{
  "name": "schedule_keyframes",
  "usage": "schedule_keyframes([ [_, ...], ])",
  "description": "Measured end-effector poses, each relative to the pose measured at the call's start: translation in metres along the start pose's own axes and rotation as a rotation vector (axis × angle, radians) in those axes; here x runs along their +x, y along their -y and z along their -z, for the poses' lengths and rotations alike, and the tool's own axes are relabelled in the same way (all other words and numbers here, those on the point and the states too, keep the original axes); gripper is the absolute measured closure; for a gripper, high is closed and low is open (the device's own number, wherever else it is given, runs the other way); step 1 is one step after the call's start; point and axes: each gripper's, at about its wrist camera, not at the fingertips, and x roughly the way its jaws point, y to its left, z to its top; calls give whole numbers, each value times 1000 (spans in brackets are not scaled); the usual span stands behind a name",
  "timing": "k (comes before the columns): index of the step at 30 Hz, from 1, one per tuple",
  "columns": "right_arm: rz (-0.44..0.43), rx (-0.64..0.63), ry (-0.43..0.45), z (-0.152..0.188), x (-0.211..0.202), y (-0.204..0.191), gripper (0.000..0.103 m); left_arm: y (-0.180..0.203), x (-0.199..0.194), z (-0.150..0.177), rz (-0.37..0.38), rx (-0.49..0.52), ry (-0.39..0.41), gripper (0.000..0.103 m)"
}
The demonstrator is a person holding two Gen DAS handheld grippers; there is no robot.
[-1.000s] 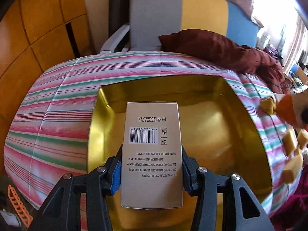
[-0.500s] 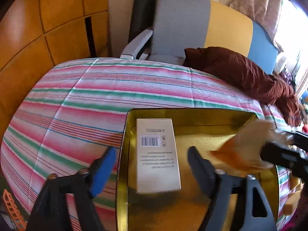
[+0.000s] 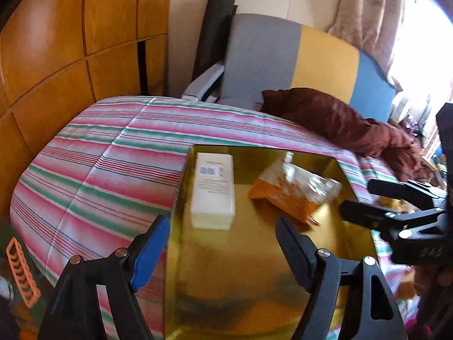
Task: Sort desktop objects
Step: 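Carry both items over the gold tray and open both tools to drop them, then withdraw both tools from the tray back toward the scattered items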
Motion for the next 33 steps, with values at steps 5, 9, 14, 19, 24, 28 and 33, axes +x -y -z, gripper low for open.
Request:
schedule_keyframes([
  [5,45,-93,30,20,-23,-11,13,11,-17,13,21,10,-1,38],
  [9,80,-141,44,35,-40,-13,11,18,-32,25,67,0,11,36],
  [14,103,-134,59,50,-60,-3,11,25,-45,30,80,-4,28,35],
  [19,139,-77,82,61,-82,22,10,33,-54,31,83,17,48,29],
  [24,202,-12,104,73,-106,54,10,43,-52,33,104,35,33,29],
  [28,253,53,121,83,-125,84,10,50,-48,35,135,35,5,29],
  [33,315,173,141,102,-154,131,10,72,-48,37,177,74,-3,29],
])
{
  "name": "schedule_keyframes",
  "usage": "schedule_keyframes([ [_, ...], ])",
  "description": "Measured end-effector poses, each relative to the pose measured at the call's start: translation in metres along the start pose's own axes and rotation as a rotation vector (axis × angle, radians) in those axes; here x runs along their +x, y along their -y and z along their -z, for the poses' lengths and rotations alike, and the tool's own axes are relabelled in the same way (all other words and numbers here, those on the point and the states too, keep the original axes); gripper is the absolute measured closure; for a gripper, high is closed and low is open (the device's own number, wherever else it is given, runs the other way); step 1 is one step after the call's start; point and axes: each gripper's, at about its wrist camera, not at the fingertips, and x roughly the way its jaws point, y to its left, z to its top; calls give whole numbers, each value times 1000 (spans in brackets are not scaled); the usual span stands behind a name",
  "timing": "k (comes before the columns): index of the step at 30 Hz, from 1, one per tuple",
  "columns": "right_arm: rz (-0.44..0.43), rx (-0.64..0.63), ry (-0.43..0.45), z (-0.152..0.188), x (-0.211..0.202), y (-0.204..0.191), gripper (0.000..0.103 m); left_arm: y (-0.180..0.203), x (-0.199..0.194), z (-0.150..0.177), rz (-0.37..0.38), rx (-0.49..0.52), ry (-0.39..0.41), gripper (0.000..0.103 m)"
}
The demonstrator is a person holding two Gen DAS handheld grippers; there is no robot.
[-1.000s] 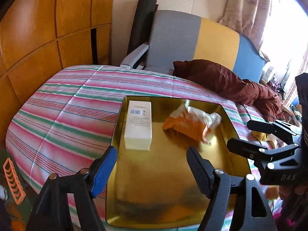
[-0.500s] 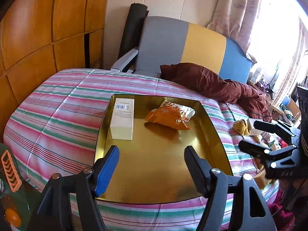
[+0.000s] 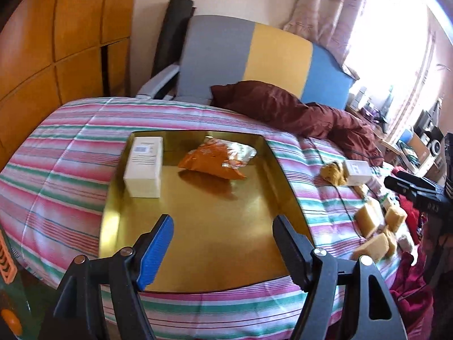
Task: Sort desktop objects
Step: 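Withdraw both tools from the tray back toward the scattered items, then grasp a second white barcode box with the right tool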
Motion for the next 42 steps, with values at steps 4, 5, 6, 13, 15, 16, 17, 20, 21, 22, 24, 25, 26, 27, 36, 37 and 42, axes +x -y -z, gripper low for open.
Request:
schedule_keyframes([
  [4,44,106,8,8,-13,43,8,26,4,0,33,64,-15,29],
  [5,53,125,11,10,-15,50,8,32,5,0,45,82,-21,29],
  [6,63,146,13,12,-17,59,8,41,8,1,61,105,-28,29],
  [13,155,260,50,24,-47,115,8,81,24,2,115,204,-74,29],
  [15,189,305,64,30,-58,135,7,92,31,3,129,225,-95,29],
  [16,195,326,66,32,-61,143,7,97,33,4,134,235,-102,29],
  [17,197,357,64,35,-64,152,7,101,35,4,140,245,-108,29],
  [20,189,418,47,42,-63,168,7,117,44,6,155,285,-130,29],
  [21,187,420,37,43,-60,170,6,123,48,6,162,297,-141,29],
  [22,182,406,28,43,-56,168,6,127,51,7,167,304,-150,29],
  [24,172,321,7,39,-46,158,4,135,56,9,189,318,-171,29],
  [25,170,263,-3,37,-41,150,3,139,57,9,194,326,-175,29],
  [26,166,185,-20,33,-32,141,3,142,57,10,199,336,-175,29],
  [27,158,131,-33,30,-26,135,3,145,58,9,208,346,-175,29],
  [36,194,-422,-184,-11,60,96,0,153,67,4,286,376,-202,29],
  [37,210,-475,-196,-14,68,93,0,155,68,4,291,380,-202,29],
  [42,268,-777,-298,-21,118,78,0,160,79,-1,315,382,-212,29],
])
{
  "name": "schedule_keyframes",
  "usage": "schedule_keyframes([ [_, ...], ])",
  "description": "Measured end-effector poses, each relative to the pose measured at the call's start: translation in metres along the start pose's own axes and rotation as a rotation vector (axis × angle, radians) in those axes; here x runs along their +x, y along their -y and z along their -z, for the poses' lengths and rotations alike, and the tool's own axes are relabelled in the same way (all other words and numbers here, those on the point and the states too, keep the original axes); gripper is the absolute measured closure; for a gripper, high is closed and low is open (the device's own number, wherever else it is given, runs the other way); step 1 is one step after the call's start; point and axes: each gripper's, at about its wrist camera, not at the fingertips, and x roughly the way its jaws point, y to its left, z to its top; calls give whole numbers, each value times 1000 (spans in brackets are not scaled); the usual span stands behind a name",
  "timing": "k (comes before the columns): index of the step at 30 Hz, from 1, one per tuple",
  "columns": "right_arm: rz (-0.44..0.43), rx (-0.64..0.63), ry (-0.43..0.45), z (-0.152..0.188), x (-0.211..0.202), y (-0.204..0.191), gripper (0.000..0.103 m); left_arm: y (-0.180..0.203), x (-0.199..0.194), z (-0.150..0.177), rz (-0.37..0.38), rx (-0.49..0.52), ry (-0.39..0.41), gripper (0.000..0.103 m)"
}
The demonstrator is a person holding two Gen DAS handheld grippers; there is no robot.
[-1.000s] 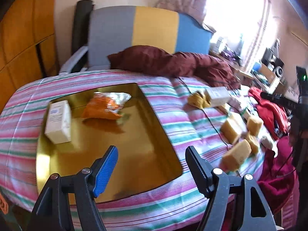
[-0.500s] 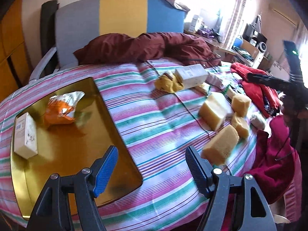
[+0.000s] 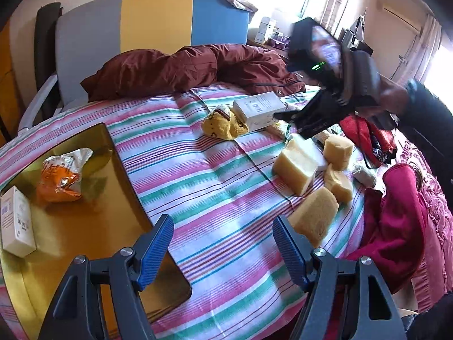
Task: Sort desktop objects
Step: 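Grasp a second white barcode box with the right tool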
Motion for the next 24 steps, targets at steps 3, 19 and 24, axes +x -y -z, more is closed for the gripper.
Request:
schedule_keyframes([
  [3,13,-121,-39,-13,20,-11,0,-3,7,-4,9,-7,-10,29],
  [19,-57,-150,-85,-21,67,-9,6,-5,29,-18,11,-12,-46,29],
  [24,-104,-47,-89,-9,67,-1,41,-4,34,-24,-21,-10,-63,29],
])
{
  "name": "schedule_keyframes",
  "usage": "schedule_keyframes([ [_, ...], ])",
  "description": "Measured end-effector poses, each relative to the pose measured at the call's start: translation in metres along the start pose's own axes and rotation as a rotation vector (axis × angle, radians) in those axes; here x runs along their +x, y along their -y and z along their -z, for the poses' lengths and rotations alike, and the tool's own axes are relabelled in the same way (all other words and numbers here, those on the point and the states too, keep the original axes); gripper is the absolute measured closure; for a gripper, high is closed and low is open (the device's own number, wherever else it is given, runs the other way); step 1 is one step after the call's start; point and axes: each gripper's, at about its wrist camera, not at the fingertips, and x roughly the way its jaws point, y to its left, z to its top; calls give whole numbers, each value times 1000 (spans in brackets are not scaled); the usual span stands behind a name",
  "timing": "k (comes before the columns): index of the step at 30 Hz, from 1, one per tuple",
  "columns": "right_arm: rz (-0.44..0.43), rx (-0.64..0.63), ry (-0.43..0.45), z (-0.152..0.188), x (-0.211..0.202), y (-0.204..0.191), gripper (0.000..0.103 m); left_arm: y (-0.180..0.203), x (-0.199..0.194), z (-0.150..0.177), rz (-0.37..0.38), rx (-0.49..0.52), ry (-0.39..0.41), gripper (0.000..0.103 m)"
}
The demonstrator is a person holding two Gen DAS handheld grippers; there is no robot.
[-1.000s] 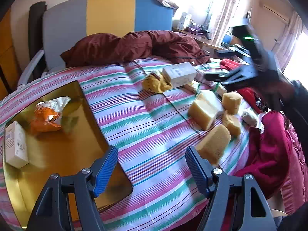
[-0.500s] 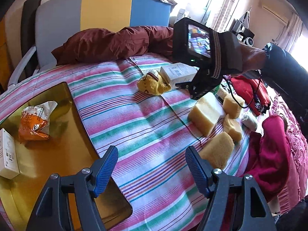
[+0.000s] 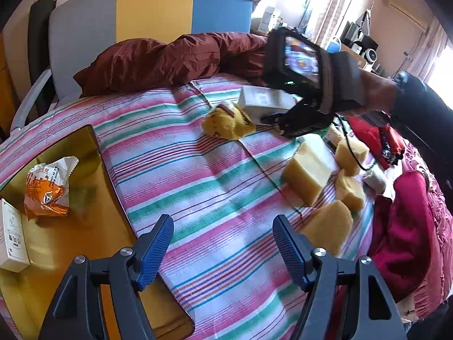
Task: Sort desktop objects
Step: 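Grasp a second white barcode box with the right tool, then grasp the yellow knit bundle with the left tool while the right tool holds the box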
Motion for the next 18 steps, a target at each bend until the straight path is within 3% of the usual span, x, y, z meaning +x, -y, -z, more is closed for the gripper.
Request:
schedule_keyframes([
  [9,-85,363,92,39,-26,21,48,-6,21,-40,-40,-74,-17,29],
  [14,-133,588,208,60,-43,34,48,-10,49,-73,-35,-155,-35,29],
  [18,-113,673,262,69,-49,47,48,-9,76,-96,-22,-233,-52,26],
])
